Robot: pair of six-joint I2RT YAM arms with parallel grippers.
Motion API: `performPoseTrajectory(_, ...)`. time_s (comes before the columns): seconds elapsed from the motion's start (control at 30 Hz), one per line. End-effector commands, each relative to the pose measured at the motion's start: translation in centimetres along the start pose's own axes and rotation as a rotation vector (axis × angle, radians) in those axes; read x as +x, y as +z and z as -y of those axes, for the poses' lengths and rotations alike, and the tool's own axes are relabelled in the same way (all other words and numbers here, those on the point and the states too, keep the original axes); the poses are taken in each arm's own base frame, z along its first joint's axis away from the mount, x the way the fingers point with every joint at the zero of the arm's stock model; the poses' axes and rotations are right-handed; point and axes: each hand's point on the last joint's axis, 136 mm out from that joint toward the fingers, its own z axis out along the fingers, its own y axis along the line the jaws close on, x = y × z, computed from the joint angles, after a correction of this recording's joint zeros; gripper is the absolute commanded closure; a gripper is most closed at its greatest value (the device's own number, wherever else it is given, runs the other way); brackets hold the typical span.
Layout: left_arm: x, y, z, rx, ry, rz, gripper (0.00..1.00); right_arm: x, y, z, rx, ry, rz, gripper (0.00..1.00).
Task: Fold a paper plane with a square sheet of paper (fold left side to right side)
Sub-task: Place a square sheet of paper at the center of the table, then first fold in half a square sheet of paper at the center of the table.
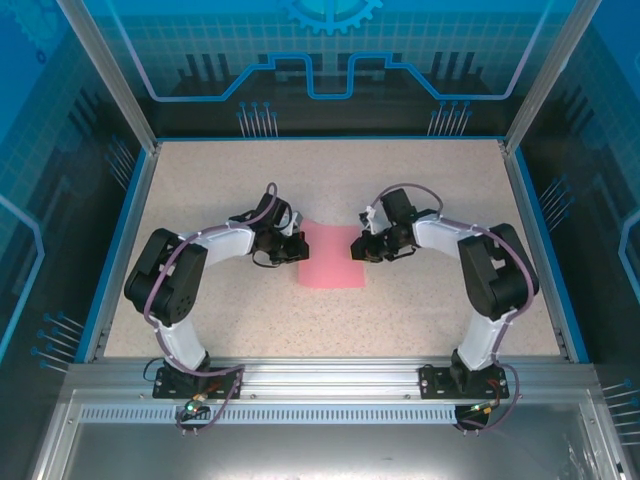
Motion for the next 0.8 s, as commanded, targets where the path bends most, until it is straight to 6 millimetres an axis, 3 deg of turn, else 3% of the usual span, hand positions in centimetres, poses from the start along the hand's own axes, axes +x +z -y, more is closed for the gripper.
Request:
performPoseTrajectory(0.0, -0.3, -0.8, 0.7, -0.007, 0.038, 0.005, 0.94, -1.0, 1.3, 1.2, 0.059, 0.011, 0.018, 0.89)
performPoseTrajectory(0.13, -0.5, -1.3, 1.8, 0.035, 0.038, 0.008, 0.89, -0.3, 2.4, 3.2, 0.139, 0.039, -0.023, 0.90)
performPoseTrajectory(0.4, -1.7, -3.1, 7.1, 0.271, 0.031, 0.038, 0.57, 1.7, 3.2, 5.8, 0.233, 0.063, -0.082, 0.90)
performPoseTrajectory(0.57, -1.9, -2.7, 9.8, 0.379, 0.030, 0.021, 0.46, 1.8, 3.5, 5.7, 0.214, 0.070, -0.080, 0.89)
performPoseTrajectory(0.77, -1.8, -0.3, 9.8, 0.380, 0.004, -0.023, 0.45, 1.0, 3.0, 4.3, 0.166, 0.049, -0.041, 0.88)
